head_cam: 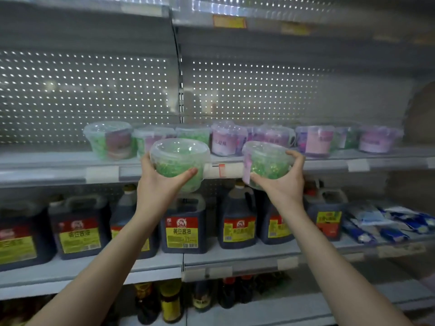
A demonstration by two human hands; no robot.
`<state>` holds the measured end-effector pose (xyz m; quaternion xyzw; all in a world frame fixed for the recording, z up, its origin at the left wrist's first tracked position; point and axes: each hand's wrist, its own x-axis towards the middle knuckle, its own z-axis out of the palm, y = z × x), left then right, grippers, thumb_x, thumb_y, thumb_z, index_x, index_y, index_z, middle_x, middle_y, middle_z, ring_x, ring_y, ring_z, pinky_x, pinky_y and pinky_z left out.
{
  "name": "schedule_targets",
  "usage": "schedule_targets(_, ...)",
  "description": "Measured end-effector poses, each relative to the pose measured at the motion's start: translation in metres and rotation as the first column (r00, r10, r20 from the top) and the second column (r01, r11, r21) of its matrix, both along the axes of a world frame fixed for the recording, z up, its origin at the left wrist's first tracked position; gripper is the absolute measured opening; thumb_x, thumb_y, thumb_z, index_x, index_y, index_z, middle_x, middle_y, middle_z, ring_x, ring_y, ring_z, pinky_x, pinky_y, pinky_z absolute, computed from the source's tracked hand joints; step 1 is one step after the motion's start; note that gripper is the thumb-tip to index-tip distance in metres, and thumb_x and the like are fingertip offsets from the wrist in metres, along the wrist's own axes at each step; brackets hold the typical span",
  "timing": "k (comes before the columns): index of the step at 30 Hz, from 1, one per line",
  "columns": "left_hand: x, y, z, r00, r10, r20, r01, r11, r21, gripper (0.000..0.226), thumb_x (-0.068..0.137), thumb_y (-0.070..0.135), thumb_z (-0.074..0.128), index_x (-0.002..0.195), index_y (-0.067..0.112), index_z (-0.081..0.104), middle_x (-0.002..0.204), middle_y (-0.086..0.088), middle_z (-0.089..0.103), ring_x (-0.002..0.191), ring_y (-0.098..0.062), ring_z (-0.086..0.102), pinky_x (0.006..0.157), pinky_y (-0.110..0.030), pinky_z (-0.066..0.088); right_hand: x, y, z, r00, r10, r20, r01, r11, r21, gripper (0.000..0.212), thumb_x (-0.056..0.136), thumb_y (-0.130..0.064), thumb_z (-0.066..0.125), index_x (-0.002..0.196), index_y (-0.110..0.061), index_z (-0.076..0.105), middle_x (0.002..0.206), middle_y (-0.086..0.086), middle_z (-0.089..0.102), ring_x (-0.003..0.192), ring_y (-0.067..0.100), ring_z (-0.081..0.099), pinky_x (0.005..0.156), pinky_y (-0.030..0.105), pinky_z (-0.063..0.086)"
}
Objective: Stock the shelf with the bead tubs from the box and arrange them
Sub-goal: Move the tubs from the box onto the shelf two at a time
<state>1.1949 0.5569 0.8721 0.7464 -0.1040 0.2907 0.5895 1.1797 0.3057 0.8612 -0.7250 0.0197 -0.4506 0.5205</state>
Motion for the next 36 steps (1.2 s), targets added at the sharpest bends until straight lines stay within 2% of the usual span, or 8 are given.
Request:
schedule_targets(7, 0.018, -0.046, 0.012, 0.999, -0.043, 0.015, 0.043, 0.999, -0.028, 0.097, 0.059, 0.046, 0.084, 0.138, 0.026, 0.030, 0.126, 0.010, 0.051, 0.114, -0.010, 0.052, 0.094, -0.027, 0.043, 0.025, -0.036, 0.012, 1.000, -0.005, 0.031, 0.005, 1.000, 0.011, 0.081, 0.055, -0.022, 0.087, 0.112, -0.041, 0.033, 0.125, -0.001, 0.048, 0.115, 0.020, 0.050, 0.096, 0.037, 0.048)
schedule_targets(12, 0.026, -0.108, 0.027, 0.999, -0.047, 0.025, 0.047, 0.999, -0.011, 0.104, 0.061, 0.050, 0.081, 0.143, 0.019, 0.025, 0.139, 0.000, 0.045, 0.120, -0.012, 0.044, 0.095, -0.025, 0.034, 0.030, -0.097, 0.019, 0.999, -0.033, 0.038, 0.033, 0.999, -0.010, 0.080, 0.058, -0.023, 0.086, 0.116, -0.037, 0.034, 0.127, -0.001, 0.046, 0.115, 0.019, 0.049, 0.094, 0.031, 0.045)
schedule_targets(15, 0.031, -0.160, 0.040, 0.997, -0.082, 0.015, 0.082, 0.997, 0.003, 0.108, 0.061, 0.054, 0.079, 0.144, 0.017, 0.022, 0.147, -0.005, 0.036, 0.130, -0.019, 0.039, 0.101, -0.032, 0.033, 0.029, -0.146, 0.027, 0.997, -0.070, 0.028, 0.070, 0.997, -0.009, 0.080, 0.060, -0.025, 0.087, 0.121, -0.034, 0.035, 0.129, -0.002, 0.046, 0.116, 0.016, 0.047, 0.087, 0.025, 0.041)
schedule_targets(20, 0.041, -0.245, 0.045, 0.989, -0.147, 0.013, 0.147, 0.989, 0.006, 0.096, 0.060, 0.052, 0.081, 0.136, 0.020, 0.032, 0.122, 0.008, 0.045, 0.113, -0.011, 0.045, 0.095, -0.029, 0.036, 0.025, -0.232, 0.034, 0.990, -0.134, 0.043, 0.135, 0.991, -0.013, 0.083, 0.057, -0.024, 0.089, 0.118, -0.037, 0.035, 0.128, -0.001, 0.046, 0.117, 0.021, 0.049, 0.097, 0.037, 0.047)
schedule_targets(24, 0.049, -0.310, 0.046, 0.973, -0.230, 0.011, 0.230, 0.973, 0.010, 0.099, 0.056, 0.055, 0.082, 0.136, 0.020, 0.034, 0.126, 0.005, 0.052, 0.112, -0.010, 0.050, 0.095, -0.027, 0.039, 0.023, -0.294, 0.037, 0.987, -0.161, 0.025, 0.161, 0.987, -0.015, 0.087, 0.056, -0.026, 0.089, 0.124, -0.031, 0.036, 0.127, 0.000, 0.046, 0.116, 0.020, 0.049, 0.098, 0.039, 0.047)
schedule_targets(27, 0.051, -0.360, 0.046, 0.967, -0.254, -0.003, 0.254, 0.967, 0.021, 0.108, 0.048, 0.066, 0.078, 0.136, 0.022, 0.033, 0.133, 0.002, 0.052, 0.121, -0.016, 0.050, 0.104, -0.037, 0.041, 0.021, -0.335, 0.040, 0.983, -0.180, 0.026, 0.181, 0.984, -0.008, 0.089, 0.055, -0.030, 0.090, 0.125, -0.033, 0.035, 0.129, -0.001, 0.046, 0.118, 0.019, 0.048, 0.098, 0.039, 0.046)
schedule_targets(30, 0.054, -0.406, 0.049, 0.958, -0.287, 0.001, 0.286, 0.957, 0.043, 0.111, 0.040, 0.073, 0.072, 0.133, 0.026, 0.036, 0.130, 0.005, 0.052, 0.119, -0.016, 0.051, 0.101, -0.043, 0.044, 0.015, -0.374, 0.042, 0.972, -0.234, 0.029, 0.233, 0.972, 0.024, 0.086, 0.054, -0.032, 0.090, 0.119, -0.038, 0.034, 0.126, -0.001, 0.049, 0.115, 0.020, 0.051, 0.096, 0.039, 0.048)
schedule_targets(36, 0.068, -0.476, 0.054, 0.943, -0.330, 0.047, 0.326, 0.942, 0.082, 0.111, 0.055, 0.057, 0.082, 0.143, 0.033, 0.018, 0.144, 0.003, 0.041, 0.129, -0.019, 0.044, 0.107, -0.040, 0.039, 0.007, -0.436, 0.034, 0.958, -0.285, 0.022, 0.284, 0.958, 0.022, 0.086, 0.051, -0.026, 0.090, 0.116, -0.040, 0.036, 0.123, -0.003, 0.051, 0.110, 0.017, 0.054, 0.094, 0.040, 0.051)
